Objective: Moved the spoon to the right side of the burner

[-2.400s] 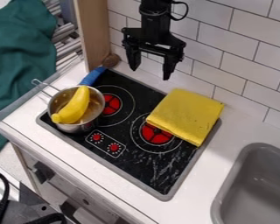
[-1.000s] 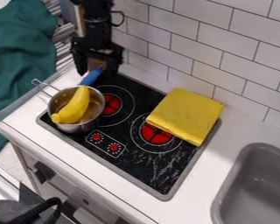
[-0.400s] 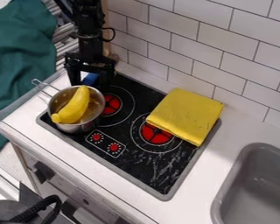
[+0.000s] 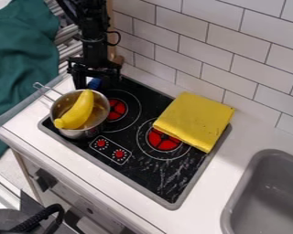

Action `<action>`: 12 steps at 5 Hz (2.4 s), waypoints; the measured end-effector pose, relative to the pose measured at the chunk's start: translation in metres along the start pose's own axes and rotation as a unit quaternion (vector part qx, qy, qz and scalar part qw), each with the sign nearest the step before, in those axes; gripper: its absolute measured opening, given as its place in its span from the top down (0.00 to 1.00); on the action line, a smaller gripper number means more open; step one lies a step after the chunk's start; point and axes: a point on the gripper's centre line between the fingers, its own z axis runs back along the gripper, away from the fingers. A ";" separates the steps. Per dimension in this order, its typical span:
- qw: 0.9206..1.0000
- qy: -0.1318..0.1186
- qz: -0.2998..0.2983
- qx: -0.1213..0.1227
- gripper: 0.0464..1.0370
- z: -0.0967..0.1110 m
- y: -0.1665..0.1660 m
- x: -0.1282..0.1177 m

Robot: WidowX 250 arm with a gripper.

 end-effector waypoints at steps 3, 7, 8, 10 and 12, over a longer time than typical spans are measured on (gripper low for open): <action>0.997 -0.061 -0.051 0.007 0.67 0.003 -0.009 0.007; 0.989 -0.110 -0.099 -0.007 0.67 0.008 -0.035 0.011; 0.988 -0.111 -0.108 -0.006 0.67 0.008 -0.040 0.012; 0.988 -0.108 -0.110 -0.006 0.67 0.014 -0.061 0.016; 0.987 -0.129 -0.093 -0.008 0.67 0.031 -0.061 0.019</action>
